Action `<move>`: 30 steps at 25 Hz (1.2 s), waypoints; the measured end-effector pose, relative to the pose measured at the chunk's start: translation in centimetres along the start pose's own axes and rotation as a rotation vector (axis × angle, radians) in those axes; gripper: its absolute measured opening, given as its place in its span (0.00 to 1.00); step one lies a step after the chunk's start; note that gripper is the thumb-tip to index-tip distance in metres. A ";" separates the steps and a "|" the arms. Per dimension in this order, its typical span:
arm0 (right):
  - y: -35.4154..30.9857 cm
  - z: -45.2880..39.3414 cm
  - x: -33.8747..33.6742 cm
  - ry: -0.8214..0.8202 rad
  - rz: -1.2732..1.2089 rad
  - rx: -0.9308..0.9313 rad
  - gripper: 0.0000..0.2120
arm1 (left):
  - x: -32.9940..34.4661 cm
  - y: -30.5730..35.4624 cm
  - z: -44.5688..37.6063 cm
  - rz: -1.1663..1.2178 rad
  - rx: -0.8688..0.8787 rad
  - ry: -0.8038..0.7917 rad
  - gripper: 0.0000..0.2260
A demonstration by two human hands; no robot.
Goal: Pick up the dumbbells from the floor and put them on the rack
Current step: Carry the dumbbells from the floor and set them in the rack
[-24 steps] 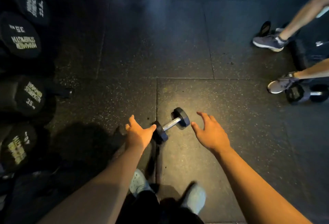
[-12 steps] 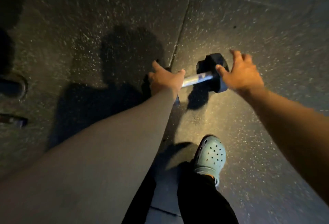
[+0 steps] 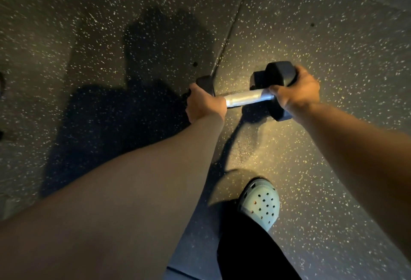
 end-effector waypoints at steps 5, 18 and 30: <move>-1.8 5.9 -3.8 0.053 -0.104 -0.057 0.24 | -5.5 -0.6 1.6 0.073 0.034 -0.024 0.21; -29.6 27.4 -28.3 0.146 -0.390 -0.289 0.25 | -46.8 11.6 13.3 0.213 0.190 0.206 0.28; -51.6 47.8 -39.7 -0.024 -0.641 -0.688 0.27 | -77.9 9.9 21.0 0.538 0.133 0.708 0.24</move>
Point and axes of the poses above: each hand's wrist, its own z-axis away from the middle knuckle, its own x-axis out of the palm, y = z × x, the point moved 5 cm from there along -z, towards the middle knuckle, and after that the axes turned 14 degrees about y, right-handed, at the moved point
